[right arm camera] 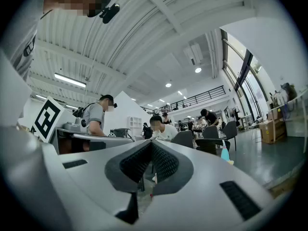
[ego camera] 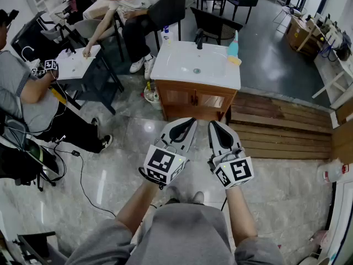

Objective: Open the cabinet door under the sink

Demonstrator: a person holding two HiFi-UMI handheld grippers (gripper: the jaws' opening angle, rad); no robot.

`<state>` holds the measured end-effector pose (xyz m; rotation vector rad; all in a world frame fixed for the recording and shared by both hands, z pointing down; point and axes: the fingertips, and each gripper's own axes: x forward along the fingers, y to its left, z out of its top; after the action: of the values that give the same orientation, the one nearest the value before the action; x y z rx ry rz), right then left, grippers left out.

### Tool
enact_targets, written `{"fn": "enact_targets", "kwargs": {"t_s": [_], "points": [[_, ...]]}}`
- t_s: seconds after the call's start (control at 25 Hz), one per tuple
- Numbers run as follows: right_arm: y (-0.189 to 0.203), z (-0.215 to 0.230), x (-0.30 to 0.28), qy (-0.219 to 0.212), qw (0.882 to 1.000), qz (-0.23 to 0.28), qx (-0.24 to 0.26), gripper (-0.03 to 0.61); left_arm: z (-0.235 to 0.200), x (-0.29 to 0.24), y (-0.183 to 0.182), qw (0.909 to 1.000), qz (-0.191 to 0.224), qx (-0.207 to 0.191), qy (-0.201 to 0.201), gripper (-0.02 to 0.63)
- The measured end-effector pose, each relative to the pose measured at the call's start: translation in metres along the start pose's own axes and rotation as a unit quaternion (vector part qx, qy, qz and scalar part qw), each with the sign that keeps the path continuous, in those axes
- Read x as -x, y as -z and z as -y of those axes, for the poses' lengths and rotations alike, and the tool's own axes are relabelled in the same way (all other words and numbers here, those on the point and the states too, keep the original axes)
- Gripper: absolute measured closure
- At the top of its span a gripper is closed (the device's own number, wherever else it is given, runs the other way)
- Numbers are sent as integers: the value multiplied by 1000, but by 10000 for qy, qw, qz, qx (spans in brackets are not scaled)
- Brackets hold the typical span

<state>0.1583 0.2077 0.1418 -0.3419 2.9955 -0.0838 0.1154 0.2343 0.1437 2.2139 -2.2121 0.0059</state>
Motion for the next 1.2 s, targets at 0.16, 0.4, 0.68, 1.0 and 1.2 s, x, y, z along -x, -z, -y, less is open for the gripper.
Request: {"fn": "enact_targets", "kwargs": {"t_s": [0.16, 0.4, 0.68, 1.0, 1.2], "points": [[2, 1, -3, -10, 10000, -3, 12, 569, -1, -3, 3, 10000, -46, 12, 29, 604], [3, 2, -3, -4, 10000, -28, -21, 569, -1, -5, 4, 9999, -71, 55, 62, 604], [15, -1, -3, 100, 9997, -94, -203, 569, -7, 1, 16, 9997, -148, 159, 62, 606], [33, -25, -22, 269, 9991, -178, -281, 569, -38, 25, 29, 9993, -214, 270, 119, 604], [44, -46, -40, 410, 9983, -253, -341, 569, -63, 41, 35, 9990, -219, 336, 191, 604]]}}
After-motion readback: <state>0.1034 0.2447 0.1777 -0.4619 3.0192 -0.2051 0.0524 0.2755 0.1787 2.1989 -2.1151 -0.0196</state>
